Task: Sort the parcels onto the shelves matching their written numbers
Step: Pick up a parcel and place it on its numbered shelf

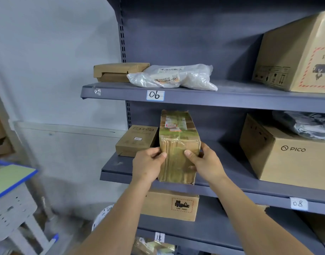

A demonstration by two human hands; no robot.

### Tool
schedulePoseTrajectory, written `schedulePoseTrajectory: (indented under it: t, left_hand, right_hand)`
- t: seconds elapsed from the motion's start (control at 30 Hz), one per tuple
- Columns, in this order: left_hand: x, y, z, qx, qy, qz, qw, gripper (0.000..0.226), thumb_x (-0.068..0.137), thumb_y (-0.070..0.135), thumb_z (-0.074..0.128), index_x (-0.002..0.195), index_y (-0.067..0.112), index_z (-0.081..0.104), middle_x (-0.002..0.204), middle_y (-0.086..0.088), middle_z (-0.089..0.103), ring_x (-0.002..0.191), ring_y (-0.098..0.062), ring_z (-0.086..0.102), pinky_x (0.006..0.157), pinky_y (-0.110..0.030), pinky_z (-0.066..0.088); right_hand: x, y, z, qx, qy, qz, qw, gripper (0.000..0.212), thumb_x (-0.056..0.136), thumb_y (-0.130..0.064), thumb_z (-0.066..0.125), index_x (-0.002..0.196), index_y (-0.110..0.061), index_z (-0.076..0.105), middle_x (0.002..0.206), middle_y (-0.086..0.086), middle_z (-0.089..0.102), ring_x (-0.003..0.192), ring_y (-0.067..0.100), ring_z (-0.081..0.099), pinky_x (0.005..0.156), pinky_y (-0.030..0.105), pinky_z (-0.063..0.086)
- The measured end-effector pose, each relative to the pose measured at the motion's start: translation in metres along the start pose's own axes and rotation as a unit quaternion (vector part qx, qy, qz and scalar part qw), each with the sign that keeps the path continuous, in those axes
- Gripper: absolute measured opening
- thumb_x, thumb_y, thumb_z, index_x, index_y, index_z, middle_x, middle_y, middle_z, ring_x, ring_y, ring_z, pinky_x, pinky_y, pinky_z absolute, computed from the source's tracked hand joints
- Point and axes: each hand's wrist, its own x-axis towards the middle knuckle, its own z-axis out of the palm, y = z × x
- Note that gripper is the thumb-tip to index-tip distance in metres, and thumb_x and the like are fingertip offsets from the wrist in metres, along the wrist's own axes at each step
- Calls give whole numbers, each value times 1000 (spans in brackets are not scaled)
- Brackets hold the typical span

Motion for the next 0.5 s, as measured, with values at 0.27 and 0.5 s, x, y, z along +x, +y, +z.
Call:
schedulePoseTrajectory:
  t: [0.27, 0.5]
  left_hand:
    - [35, -7, -1, 14, 23, -19, 999, 28, 90, 20, 70, 118, 17, 73, 96, 13, 73, 96, -10, 70, 94, -38, 56]
    - [56, -15, -4, -2, 15, -40, 999, 28, 91, 14, 70, 118, 14, 71, 103, 6, 75, 98, -16, 71, 95, -41, 56]
  right_hand:
    - [30, 2, 18, -10, 0, -3, 1000, 54, 91, -37, 71, 141, -27, 52, 108, -17, 67, 95, 8, 67, 80, 31, 61]
    - [39, 3, 30, -22, 3, 3, 1000, 57, 92, -37, 71, 143, -24, 49, 111, -13, 66, 92, 10, 68, 78, 28, 60]
